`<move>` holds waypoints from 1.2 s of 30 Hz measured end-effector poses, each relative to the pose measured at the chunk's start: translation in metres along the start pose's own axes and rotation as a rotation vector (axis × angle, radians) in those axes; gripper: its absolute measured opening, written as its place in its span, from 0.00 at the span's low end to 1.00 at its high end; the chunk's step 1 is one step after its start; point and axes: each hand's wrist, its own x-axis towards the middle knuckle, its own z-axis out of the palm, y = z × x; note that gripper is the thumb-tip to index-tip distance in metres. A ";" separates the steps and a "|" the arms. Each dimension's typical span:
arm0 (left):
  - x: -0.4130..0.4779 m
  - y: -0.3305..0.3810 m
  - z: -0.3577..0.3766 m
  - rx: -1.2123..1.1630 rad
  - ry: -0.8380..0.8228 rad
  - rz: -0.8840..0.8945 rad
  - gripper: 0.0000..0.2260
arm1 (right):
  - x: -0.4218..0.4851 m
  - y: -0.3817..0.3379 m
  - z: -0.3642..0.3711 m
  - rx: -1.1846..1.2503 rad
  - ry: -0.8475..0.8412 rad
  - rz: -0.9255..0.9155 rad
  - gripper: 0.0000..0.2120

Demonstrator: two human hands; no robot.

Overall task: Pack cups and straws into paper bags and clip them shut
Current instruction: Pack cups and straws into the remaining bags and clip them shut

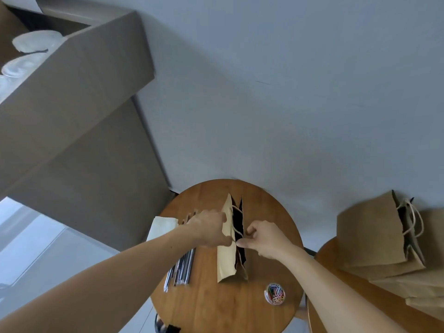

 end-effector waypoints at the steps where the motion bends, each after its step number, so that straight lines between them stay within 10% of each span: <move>1: 0.002 0.002 0.001 0.002 -0.012 0.004 0.32 | 0.000 0.003 0.000 -0.001 0.006 0.000 0.21; 36: 0.036 -0.039 0.020 0.005 0.144 -0.328 0.10 | -0.003 0.032 0.010 -0.277 0.375 0.304 0.12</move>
